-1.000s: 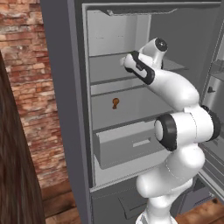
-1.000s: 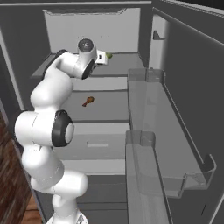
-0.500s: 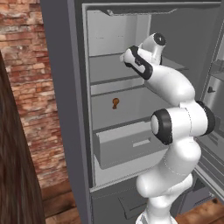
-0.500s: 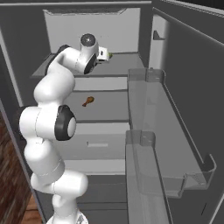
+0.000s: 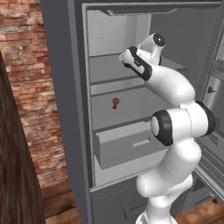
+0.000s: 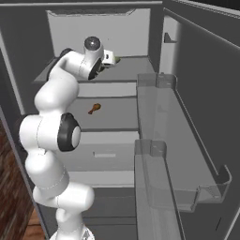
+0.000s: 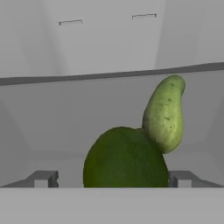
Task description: Transport the chicken drumstick and lime to the fridge. Place the chicken drumstick on the rack containing meat and place the lime on the rack containing the vegetable, ensuring meats and vegetables are on different racks.
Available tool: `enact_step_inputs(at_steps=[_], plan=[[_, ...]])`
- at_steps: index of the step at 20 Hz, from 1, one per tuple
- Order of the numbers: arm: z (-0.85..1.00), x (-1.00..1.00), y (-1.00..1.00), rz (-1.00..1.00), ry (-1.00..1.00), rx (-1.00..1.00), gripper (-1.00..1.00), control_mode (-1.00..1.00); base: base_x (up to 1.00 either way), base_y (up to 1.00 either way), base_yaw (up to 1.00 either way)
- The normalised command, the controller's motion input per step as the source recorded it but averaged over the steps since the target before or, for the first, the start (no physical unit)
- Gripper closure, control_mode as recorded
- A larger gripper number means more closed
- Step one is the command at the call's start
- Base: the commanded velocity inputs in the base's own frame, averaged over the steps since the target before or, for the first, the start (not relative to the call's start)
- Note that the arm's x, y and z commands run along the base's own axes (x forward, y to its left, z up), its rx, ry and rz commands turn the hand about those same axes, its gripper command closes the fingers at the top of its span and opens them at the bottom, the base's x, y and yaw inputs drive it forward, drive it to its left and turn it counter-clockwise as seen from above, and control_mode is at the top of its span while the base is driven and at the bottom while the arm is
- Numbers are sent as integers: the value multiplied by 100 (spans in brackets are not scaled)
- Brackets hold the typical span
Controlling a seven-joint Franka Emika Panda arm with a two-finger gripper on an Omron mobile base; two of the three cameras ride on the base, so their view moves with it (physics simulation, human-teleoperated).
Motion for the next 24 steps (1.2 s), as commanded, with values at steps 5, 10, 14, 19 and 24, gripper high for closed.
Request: enact_step_inputs(at_steps=[5, 10, 14, 19, 24], plan=[[8, -47, 0, -6, 0, 0, -100, -100, 0, 0, 0], [1, -51, 0, -7, 3, 0, -100, -100, 0, 0, 0], [3, -78, 0, -3, -3, 0, -100, -100, 0, 0, 0], [13, -98, 0, -2, 7, 0, -100, -100, 0, 0, 0], [0, -100, 4, 0, 12, -2, -100, -100, 0, 0, 0]])
